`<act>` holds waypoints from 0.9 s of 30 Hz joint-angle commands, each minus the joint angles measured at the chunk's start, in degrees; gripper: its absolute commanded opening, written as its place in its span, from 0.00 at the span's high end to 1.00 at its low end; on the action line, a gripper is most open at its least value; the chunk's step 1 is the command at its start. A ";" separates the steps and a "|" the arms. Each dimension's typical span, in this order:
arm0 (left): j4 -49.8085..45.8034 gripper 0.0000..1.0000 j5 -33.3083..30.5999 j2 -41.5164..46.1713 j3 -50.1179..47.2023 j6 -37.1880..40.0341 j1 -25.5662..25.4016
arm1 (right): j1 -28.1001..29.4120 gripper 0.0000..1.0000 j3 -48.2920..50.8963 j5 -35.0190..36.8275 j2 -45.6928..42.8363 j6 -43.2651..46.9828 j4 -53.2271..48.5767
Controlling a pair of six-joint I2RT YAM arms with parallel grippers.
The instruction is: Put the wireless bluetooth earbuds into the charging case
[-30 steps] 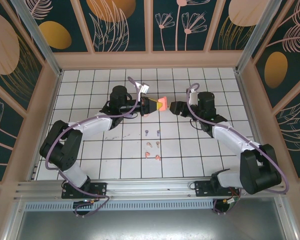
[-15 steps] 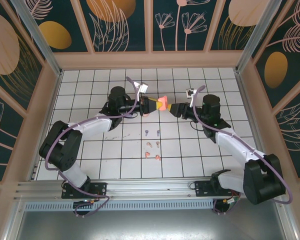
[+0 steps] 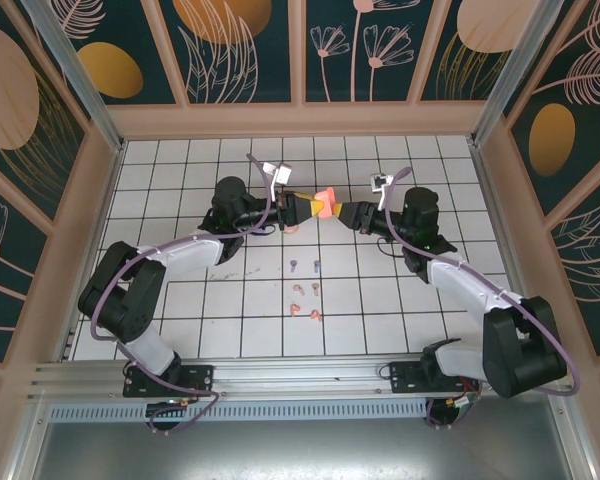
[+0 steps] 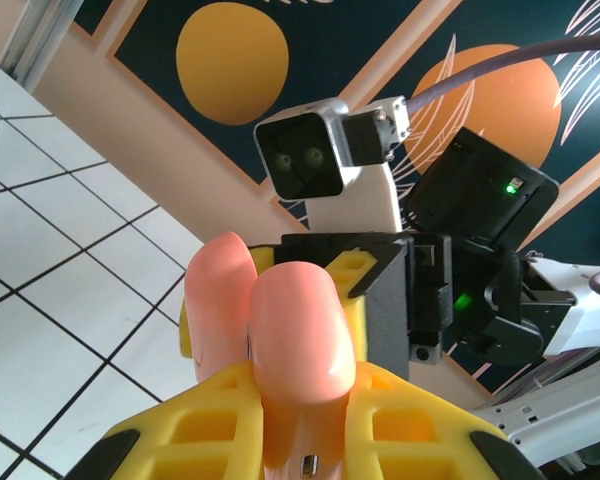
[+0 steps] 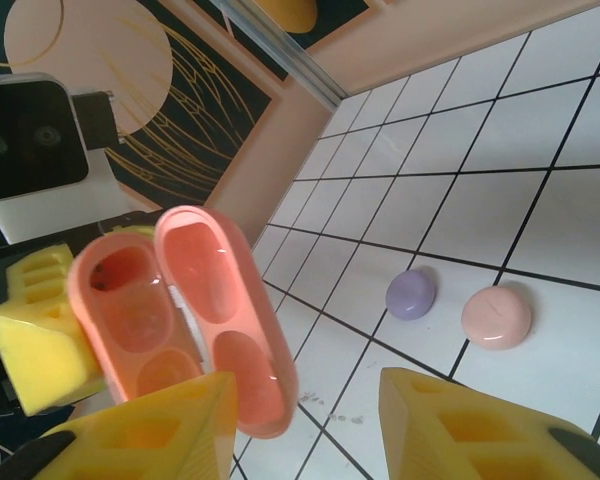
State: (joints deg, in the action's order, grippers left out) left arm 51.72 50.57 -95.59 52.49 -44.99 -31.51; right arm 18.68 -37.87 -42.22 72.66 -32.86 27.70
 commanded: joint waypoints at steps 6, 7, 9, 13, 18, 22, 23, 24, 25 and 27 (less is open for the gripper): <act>6.45 1.00 0.24 -0.52 -1.05 -2.47 -0.22 | 0.45 0.62 -0.18 -2.20 1.77 -1.50 4.77; 6.61 1.00 0.24 -0.64 -1.09 -2.61 -0.21 | 0.49 0.63 -0.40 -2.27 1.94 -1.66 4.97; 6.72 1.00 0.15 -0.69 -1.36 -2.58 -0.22 | 0.63 0.64 -0.72 -2.33 2.21 -1.74 5.17; 7.32 1.00 -0.20 -0.96 -1.86 -2.78 -0.21 | 1.02 0.67 -1.40 -2.78 2.99 -2.11 5.76; 8.37 1.00 -0.48 -1.52 -2.03 -3.33 -0.29 | 1.50 0.70 -2.03 -3.24 3.53 -2.42 6.26; 8.65 1.00 -0.63 -1.92 -2.00 -3.49 -0.31 | 1.80 0.76 -2.30 -3.40 3.71 -2.47 6.28; 8.73 1.00 -0.71 -2.00 -2.10 -3.53 -0.31 | 1.73 0.79 -2.30 -3.47 3.71 -2.55 6.38; 8.82 1.00 -0.73 -2.05 -2.07 -3.59 -0.27 | 1.80 0.81 -2.30 -3.63 3.71 -2.70 6.61; 9.00 1.00 -0.85 -2.08 -2.21 -3.68 -0.31 | 1.73 0.84 -2.33 -3.73 3.69 -2.79 6.79; 9.09 1.00 -1.16 -2.21 -2.39 -3.74 -0.31 | 1.75 0.92 -2.45 -3.84 3.71 -2.91 6.84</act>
State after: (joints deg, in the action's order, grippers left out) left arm 57.30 50.11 -97.27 50.57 -48.14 -31.51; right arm 19.88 -38.46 -44.03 76.03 -35.38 31.55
